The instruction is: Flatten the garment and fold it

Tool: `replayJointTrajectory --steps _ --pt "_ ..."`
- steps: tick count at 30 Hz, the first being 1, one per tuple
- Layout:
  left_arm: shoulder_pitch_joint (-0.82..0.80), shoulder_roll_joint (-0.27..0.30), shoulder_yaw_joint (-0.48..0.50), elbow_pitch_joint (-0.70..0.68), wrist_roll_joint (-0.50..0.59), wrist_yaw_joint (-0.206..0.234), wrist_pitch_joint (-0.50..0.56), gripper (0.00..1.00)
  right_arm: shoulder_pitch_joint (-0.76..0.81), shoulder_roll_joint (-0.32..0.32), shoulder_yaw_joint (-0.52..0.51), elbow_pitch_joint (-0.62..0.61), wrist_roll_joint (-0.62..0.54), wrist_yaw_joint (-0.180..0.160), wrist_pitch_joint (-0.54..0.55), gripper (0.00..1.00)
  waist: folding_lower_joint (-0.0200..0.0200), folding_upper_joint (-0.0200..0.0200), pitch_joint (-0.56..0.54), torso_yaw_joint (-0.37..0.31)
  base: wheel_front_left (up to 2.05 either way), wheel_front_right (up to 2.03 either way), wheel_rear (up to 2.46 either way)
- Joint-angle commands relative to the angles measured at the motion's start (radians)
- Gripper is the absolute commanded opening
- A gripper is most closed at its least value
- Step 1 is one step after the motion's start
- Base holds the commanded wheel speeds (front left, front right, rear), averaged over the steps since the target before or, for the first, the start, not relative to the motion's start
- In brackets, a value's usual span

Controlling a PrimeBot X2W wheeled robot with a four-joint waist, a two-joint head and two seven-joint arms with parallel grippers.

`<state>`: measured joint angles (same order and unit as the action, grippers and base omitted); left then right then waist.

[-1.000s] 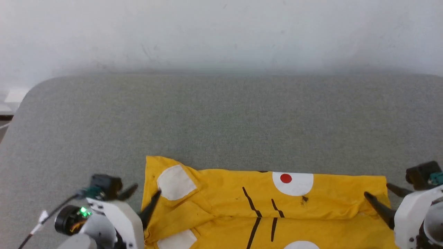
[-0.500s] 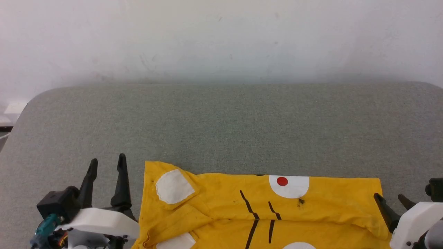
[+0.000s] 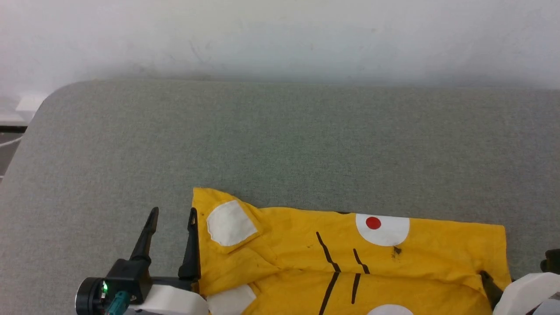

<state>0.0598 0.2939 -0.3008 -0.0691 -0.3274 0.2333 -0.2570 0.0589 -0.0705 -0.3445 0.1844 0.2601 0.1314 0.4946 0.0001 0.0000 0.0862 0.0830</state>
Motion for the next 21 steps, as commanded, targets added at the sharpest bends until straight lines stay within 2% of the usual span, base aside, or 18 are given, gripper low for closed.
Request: replayJointTrajectory --steps 1,8,9,10,15,21 --pt "-0.010 -0.012 0.008 0.007 0.017 -0.013 -0.005 1.00 -0.015 0.005 0.009 0.016 0.011 -0.001 0.008 1.00 -0.0001 0.0000 0.019 0.016 0.00 0.00 0.00" --pt "-0.042 -0.064 0.059 0.032 0.079 -0.072 -0.005 1.00 -0.014 0.014 0.039 0.128 0.036 -0.001 0.042 1.00 -0.0001 0.0000 0.047 0.035 0.00 0.00 0.00" --pt "-0.043 -0.070 0.068 0.032 0.085 -0.079 -0.005 1.00 -0.015 0.015 0.049 0.144 0.043 -0.001 0.044 0.09 -0.0001 0.0000 0.048 0.035 0.00 0.00 0.00" --pt "-0.043 -0.077 0.077 0.034 0.091 -0.086 -0.005 1.00 -0.014 0.015 0.063 0.156 0.049 -0.001 0.044 0.00 -0.0001 0.0000 0.049 0.035 0.00 0.00 0.00" --pt "-0.037 -0.102 0.118 0.046 0.113 -0.118 -0.005 1.00 -0.015 0.010 0.070 0.163 0.059 -0.001 -0.001 0.00 -0.0001 0.0000 0.037 0.025 0.00 0.00 0.00" --pt "-0.027 -0.124 0.149 0.055 0.138 -0.150 -0.005 1.00 -0.041 -0.057 -0.006 0.103 0.011 -0.001 -0.071 0.00 -0.0001 0.0000 0.020 0.010 0.00 0.00 0.00"
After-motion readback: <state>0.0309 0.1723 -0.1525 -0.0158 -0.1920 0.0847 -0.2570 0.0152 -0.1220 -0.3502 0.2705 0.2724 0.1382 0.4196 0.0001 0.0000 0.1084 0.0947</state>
